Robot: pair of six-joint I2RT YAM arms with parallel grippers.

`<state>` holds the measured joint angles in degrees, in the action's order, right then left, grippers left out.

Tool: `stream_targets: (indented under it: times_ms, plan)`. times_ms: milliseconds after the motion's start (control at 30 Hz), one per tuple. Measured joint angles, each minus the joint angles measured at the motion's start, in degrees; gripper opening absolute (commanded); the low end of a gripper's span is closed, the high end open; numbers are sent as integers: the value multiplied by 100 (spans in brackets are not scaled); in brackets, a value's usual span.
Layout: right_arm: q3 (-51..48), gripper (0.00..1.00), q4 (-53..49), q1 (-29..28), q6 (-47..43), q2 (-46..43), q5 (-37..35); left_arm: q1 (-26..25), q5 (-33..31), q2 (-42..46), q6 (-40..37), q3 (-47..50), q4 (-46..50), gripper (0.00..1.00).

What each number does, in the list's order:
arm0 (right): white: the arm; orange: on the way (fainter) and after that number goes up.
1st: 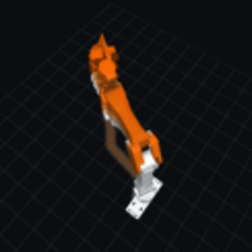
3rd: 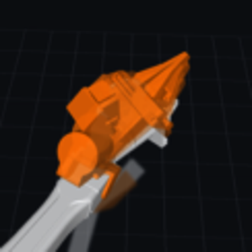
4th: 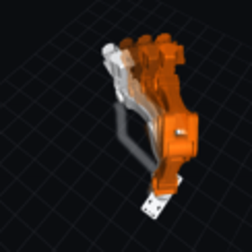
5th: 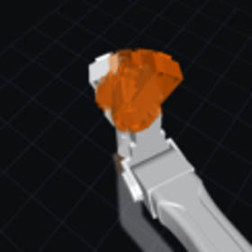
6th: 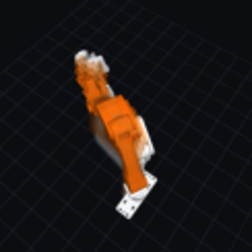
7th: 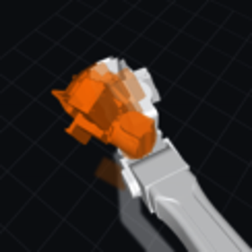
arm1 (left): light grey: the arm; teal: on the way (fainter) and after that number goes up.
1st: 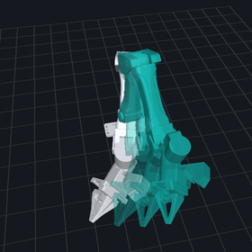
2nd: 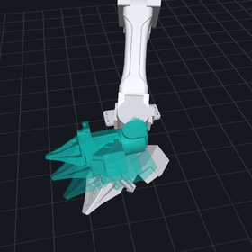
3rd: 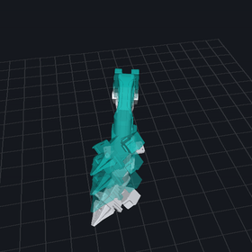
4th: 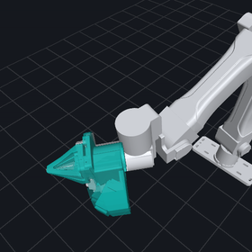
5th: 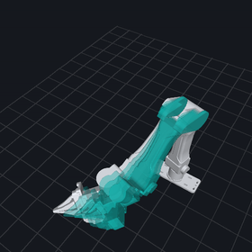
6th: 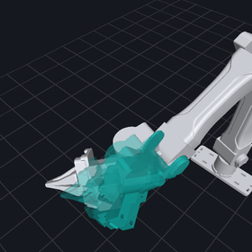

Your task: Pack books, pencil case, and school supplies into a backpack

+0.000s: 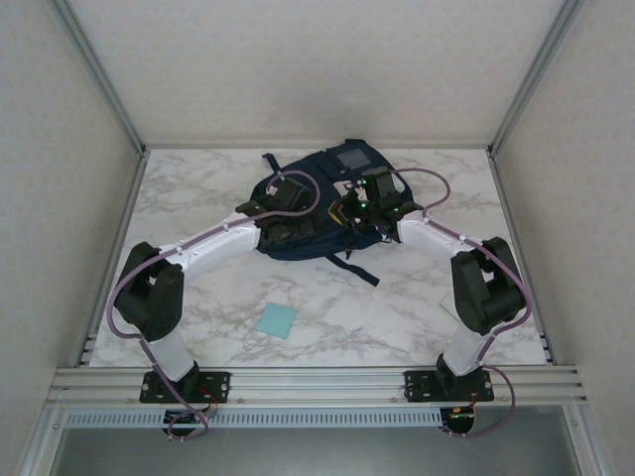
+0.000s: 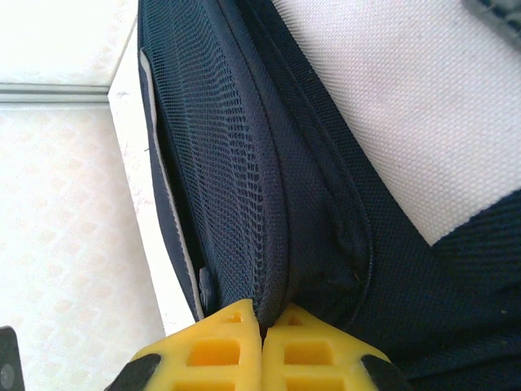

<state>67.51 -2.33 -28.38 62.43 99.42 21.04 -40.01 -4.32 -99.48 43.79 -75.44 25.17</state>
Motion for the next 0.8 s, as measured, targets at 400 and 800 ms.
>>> stream_targets:
  times_ms: [400, 800]
  plan:
    - [0, 0, 55, -4, 0, 15, 4, -155, -372, -44, 2, 175, 184, 75]
    - [2, 0, 258, -103, -7, 57, 72, 201, -538, 177, -52, 433, 170, 66]
